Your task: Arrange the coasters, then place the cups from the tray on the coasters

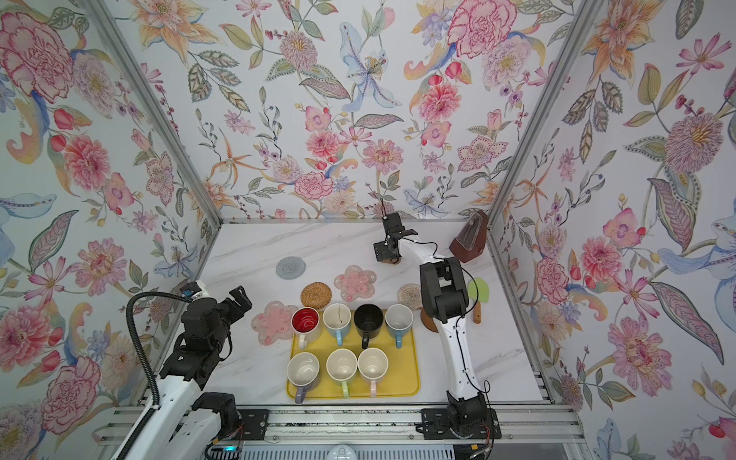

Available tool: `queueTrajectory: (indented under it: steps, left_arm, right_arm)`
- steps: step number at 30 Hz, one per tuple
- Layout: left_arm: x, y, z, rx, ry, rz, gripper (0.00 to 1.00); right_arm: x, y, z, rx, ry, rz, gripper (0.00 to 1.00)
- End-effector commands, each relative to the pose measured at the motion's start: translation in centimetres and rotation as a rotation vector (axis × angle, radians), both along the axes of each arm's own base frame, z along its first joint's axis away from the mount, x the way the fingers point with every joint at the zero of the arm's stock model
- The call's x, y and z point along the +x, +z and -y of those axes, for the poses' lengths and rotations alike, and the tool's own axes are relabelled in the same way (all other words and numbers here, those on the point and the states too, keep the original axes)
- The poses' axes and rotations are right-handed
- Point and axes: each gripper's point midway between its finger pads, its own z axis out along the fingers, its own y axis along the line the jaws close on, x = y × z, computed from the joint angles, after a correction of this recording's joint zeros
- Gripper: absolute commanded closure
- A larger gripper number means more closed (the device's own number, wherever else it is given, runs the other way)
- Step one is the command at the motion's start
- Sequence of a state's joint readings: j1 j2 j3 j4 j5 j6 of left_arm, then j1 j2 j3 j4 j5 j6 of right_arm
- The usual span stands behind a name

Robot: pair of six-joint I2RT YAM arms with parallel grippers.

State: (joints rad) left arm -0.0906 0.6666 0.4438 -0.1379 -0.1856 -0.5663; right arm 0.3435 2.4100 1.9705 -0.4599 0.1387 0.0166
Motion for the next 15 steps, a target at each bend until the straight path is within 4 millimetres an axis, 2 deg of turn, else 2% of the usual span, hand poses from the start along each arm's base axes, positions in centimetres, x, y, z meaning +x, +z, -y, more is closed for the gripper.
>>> queueTrajectory:
  steps: [1, 7, 10, 15]
  left_arm:
    - [0.2, 1.3, 0.2, 0.000, -0.016, 0.018, 0.01]
    - [0.2, 1.7, 0.0, 0.007, -0.011, 0.019, 0.01]
    - [0.3, 1.6, 0.1, 0.004, -0.012, 0.017, 0.01]
    - [0.5, 1.6, 0.2, 0.002, -0.015, 0.015, 0.01]
  right_arm:
    - [-2.0, 0.9, -1.1, 0.064, -0.008, -0.060, 0.01]
    - [-0.7, 3.7, -0.3, 0.159, -0.130, -0.008, 0.01]
    - [-0.3, 4.0, -0.2, 0.164, -0.156, 0.004, 0.01]
    - [0.4, 3.0, 0.0, 0.158, -0.187, 0.006, 0.01]
